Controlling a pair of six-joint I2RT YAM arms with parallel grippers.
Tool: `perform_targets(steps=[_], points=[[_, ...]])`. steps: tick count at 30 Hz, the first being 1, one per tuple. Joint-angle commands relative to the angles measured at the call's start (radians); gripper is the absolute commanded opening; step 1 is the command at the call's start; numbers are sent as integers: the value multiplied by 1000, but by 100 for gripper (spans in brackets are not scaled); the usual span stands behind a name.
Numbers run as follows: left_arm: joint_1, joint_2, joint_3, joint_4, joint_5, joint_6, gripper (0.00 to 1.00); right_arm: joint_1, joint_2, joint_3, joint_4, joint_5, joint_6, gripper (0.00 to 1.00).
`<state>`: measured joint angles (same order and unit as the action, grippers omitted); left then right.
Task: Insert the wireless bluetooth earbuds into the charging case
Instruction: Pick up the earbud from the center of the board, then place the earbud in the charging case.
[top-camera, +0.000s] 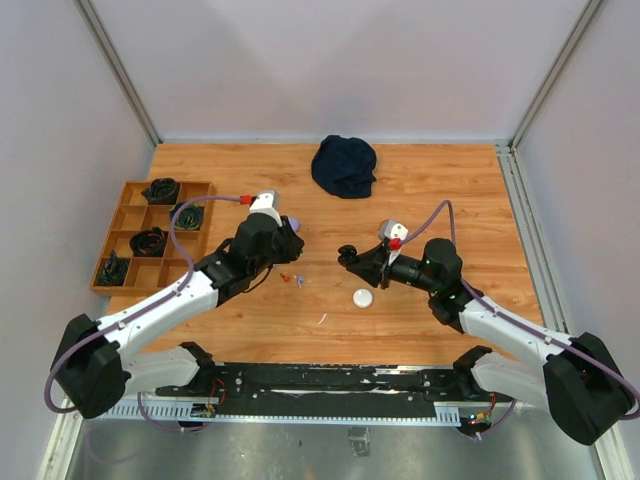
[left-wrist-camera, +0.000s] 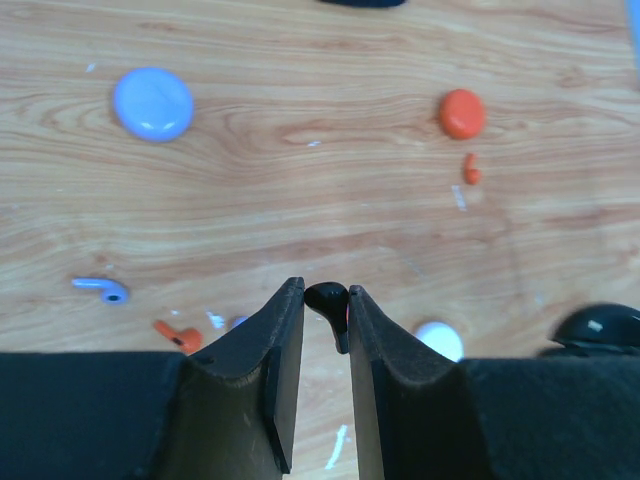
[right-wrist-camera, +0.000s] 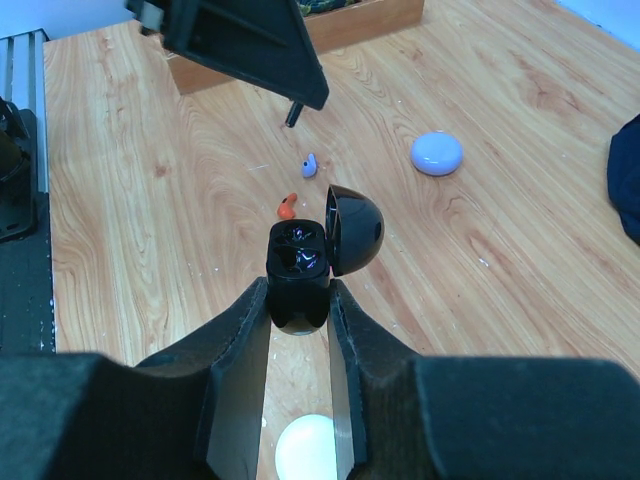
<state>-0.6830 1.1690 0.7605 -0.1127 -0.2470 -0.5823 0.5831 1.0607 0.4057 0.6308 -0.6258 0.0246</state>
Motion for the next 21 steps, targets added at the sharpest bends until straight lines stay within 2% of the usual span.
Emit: perform_targets(steps=[1,12,21], points=[[-65,-78,-34,111,-45,-54,29,-3,-45,-25,66,25,1,1],[-225,-143,-91,260,-163,-58,29,-3,-129,-108,170,89,17,1],[-275,-203,-122,362,-192,-44,29,-3,-149,-133,213,84,22,2]])
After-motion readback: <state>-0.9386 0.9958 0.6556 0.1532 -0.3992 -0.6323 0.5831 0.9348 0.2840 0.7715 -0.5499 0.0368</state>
